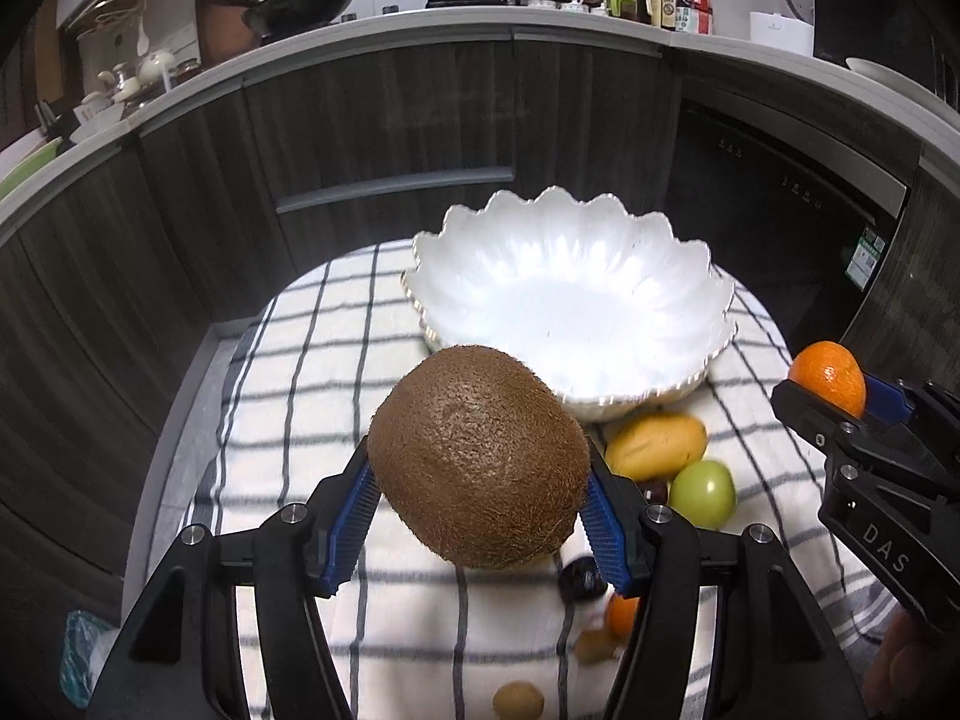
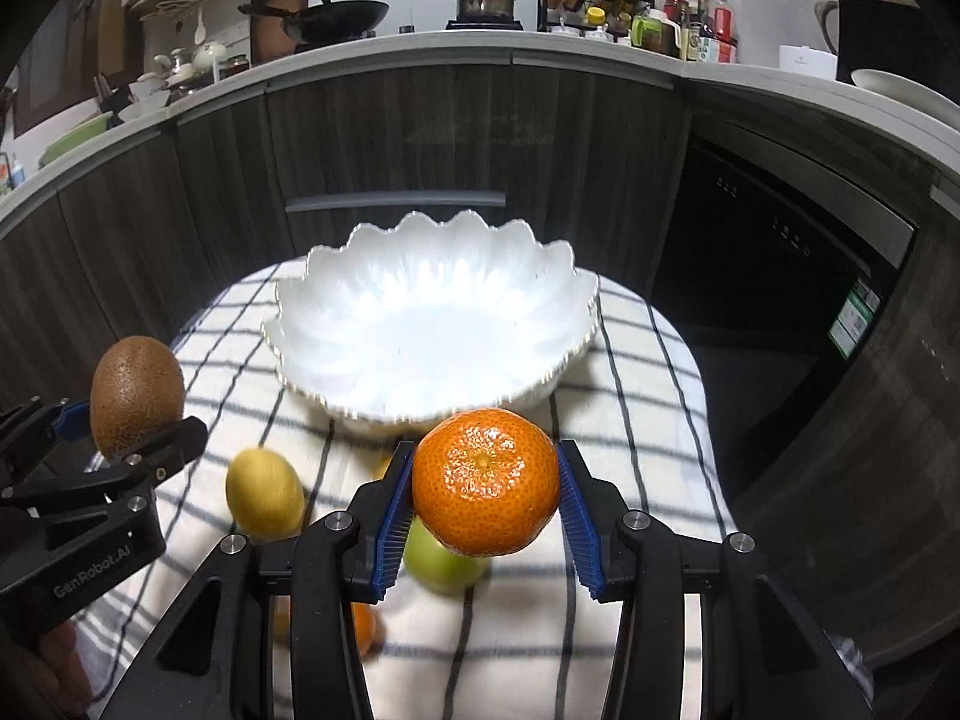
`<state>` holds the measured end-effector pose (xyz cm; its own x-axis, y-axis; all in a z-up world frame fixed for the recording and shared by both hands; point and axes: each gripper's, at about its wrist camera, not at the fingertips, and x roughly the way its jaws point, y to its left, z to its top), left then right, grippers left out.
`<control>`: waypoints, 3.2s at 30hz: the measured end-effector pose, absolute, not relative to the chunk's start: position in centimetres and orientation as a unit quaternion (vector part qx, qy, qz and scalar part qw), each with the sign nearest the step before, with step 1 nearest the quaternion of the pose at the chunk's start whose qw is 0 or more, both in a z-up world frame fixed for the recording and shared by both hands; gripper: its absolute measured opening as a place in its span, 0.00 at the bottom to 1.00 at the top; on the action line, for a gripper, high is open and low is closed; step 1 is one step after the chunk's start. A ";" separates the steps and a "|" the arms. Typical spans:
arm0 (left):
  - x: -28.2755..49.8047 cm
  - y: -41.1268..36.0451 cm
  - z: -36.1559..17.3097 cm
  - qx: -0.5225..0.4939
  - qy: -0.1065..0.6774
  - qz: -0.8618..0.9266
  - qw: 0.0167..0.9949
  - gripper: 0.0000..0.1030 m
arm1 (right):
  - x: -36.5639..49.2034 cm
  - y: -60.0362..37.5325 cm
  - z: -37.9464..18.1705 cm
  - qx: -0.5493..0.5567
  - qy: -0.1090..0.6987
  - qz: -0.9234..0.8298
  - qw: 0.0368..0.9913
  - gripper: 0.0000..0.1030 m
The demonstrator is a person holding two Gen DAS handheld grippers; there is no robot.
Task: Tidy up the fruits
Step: 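Carry the kiwi and mandarin up over the white bowl with both tools, then open both tools to drop the kiwi and mandarin into the bowl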
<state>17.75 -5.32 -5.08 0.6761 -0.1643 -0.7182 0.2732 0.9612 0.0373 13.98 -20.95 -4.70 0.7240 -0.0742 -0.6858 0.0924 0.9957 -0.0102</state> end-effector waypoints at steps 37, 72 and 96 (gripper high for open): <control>33.6 -11.1 -9.3 0.082 0.440 -0.187 0.874 0.60 | 30.6 -24.5 -8.0 0.029 0.429 -0.033 0.902 0.45; 34.4 -10.6 -8.8 0.105 0.440 -0.154 0.878 0.81 | 31.1 -24.6 -8.1 0.018 0.433 -0.060 0.899 0.74; 26.2 -7.5 -2.5 0.078 0.378 -0.128 0.913 0.88 | 22.1 -22.3 -0.2 0.008 0.346 -0.102 0.933 0.81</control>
<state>26.25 -7.52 -2.50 0.6811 -0.1743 -0.7111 0.2925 0.9552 0.0461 22.12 -22.30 -0.19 0.7394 -0.1851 -0.6473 0.1969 0.9789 -0.0551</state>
